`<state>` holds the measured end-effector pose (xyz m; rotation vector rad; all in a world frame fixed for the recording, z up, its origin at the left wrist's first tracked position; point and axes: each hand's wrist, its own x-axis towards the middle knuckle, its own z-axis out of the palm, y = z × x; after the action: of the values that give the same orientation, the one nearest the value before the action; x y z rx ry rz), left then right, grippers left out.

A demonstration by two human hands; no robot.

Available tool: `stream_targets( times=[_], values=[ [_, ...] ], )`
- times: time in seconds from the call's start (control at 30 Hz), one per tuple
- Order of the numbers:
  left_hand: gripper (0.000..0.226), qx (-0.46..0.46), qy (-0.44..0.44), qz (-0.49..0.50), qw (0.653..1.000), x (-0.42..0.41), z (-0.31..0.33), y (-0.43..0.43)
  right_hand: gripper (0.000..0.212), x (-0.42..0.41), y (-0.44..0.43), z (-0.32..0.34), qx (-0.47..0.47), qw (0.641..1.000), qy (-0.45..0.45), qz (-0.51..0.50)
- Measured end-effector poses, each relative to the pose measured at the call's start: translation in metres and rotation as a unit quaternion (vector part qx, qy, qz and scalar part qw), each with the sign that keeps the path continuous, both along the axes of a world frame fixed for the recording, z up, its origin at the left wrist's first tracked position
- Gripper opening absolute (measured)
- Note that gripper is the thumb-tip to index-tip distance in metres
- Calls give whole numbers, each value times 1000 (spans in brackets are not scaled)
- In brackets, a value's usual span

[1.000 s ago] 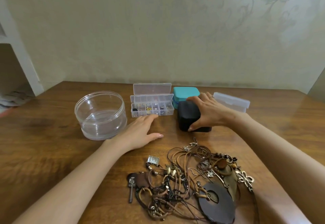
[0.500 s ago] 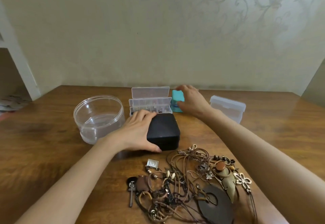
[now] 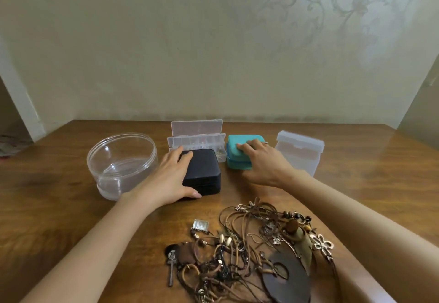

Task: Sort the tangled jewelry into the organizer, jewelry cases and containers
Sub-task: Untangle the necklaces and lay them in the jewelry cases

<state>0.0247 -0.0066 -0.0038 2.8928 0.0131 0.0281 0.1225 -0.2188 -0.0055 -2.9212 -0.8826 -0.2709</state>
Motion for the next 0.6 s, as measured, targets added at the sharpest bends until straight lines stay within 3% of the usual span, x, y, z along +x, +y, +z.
stream_targets(
  times=[0.2, 0.47, 0.6],
  values=[
    [102, -36, -16, 18, 999, 0, 0, -3, 65, -60, -38, -3, 24, 997, -27, 68],
    [96, -72, -50, -4, 996, -5, -1, -11, 49, -37, -52, -12, 208, 970, 56, 114],
    [61, -44, -241, -92, 965, -11, 17, -25, 39, -40, -67, -4, 300, 950, 21, 89]
  ],
)
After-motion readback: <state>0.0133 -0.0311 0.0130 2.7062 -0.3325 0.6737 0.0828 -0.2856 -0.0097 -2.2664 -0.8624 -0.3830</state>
